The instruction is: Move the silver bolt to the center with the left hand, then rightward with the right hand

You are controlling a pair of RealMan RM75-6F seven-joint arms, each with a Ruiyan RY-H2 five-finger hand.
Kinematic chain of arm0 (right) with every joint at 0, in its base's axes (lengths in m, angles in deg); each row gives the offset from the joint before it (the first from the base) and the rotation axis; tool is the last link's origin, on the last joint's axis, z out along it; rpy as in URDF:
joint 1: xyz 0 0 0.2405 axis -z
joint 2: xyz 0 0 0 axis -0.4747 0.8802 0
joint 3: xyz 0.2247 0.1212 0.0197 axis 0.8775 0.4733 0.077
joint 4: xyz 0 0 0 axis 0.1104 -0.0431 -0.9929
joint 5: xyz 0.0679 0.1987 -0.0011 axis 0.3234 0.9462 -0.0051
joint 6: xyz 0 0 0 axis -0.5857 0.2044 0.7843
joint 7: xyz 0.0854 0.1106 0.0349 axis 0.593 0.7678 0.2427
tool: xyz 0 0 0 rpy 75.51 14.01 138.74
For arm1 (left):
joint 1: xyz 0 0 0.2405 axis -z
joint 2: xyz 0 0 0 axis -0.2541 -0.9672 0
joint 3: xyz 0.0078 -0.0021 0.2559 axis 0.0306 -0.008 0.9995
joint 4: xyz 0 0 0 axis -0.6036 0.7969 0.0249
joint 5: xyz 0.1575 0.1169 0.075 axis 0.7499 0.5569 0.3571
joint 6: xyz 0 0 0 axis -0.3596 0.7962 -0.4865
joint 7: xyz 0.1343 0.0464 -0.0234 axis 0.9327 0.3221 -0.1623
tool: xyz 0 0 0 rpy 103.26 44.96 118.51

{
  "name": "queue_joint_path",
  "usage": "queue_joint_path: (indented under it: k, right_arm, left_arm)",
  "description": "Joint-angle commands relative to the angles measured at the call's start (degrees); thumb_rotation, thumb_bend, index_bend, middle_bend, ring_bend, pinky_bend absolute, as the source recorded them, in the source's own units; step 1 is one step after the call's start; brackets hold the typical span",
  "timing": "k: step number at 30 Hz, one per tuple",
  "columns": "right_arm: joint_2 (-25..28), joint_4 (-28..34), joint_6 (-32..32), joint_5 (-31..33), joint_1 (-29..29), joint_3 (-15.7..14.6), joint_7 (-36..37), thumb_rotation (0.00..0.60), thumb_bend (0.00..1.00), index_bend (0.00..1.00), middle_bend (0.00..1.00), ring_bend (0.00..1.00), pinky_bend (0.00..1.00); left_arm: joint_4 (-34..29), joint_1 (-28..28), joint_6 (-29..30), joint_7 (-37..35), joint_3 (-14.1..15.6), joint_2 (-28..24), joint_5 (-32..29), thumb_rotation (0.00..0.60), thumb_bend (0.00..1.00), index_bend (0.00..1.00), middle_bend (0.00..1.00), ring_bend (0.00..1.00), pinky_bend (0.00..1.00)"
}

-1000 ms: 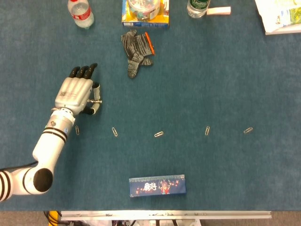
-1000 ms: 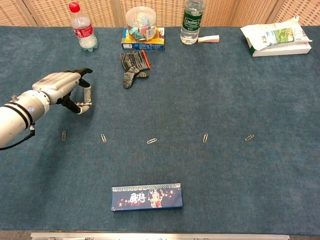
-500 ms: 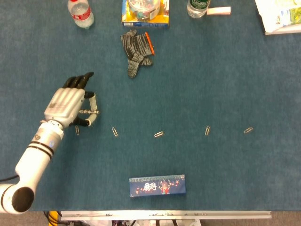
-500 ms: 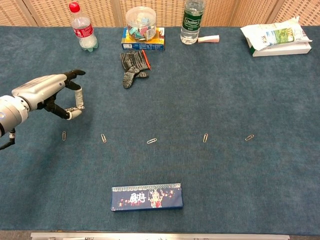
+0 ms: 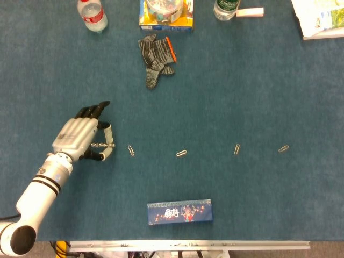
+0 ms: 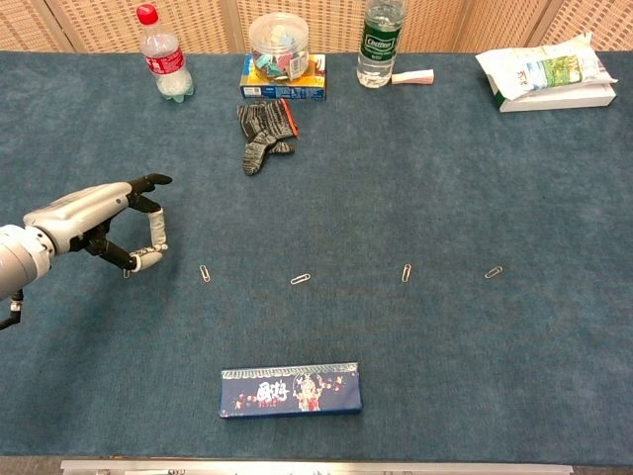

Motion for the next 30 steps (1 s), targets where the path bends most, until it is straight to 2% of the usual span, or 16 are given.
queue_joint_path:
  k: [1,30]
  right_arm:
    - [0.0,-0.1,0.0,0.0,0.0,-0.1,0.1,0.600,0.29,0.62,0.46,0.32,0.49]
    - [-0.3,-0.2,0.1,0.0,0.1,0.0,0.3,0.600,0.29,0.62,0.46,0.32,0.49]
  left_arm:
    - [0.8,-0.4,-0.3,-0.3,0.3,0.8,-0.1,0.600,0.33,0.58,0.00,0.00,0.00]
    - [3.6,-1.6,-1.8,-2.6,-0.8,2.2,-1.2,0.600,0.33,0.58,0.00,0.00,0.00]
